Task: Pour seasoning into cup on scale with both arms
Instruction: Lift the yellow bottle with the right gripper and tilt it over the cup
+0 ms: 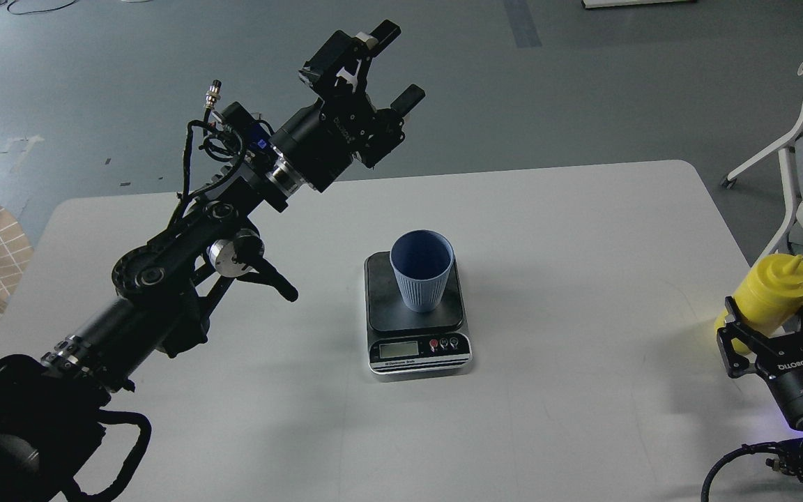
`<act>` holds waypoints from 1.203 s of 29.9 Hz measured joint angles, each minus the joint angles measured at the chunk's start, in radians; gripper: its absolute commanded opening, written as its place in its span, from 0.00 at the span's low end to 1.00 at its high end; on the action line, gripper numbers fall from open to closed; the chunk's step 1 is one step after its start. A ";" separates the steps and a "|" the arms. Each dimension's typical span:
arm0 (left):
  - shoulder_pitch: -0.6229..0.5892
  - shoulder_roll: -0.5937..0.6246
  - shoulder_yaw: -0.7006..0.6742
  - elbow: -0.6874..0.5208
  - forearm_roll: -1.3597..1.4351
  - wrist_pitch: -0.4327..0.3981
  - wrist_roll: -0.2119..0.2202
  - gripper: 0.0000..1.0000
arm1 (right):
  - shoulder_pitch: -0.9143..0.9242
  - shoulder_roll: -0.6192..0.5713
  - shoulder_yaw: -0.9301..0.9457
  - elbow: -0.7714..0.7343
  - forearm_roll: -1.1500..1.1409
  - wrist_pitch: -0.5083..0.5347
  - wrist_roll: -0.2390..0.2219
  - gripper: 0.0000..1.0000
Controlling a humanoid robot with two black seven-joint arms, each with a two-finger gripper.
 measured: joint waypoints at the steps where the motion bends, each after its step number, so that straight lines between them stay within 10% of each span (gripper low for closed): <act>1: 0.000 0.000 -0.009 0.003 -0.002 0.002 0.000 0.98 | -0.001 0.000 0.000 0.000 -0.008 0.000 0.008 0.09; 22: -0.003 0.000 -0.080 0.027 -0.008 0.004 0.000 0.98 | 0.044 -0.169 0.056 0.111 -0.150 -0.002 0.023 0.00; 36: -0.002 0.005 -0.131 0.016 -0.008 0.002 0.000 0.98 | 0.397 -0.263 0.066 0.332 -0.721 -0.001 0.013 0.00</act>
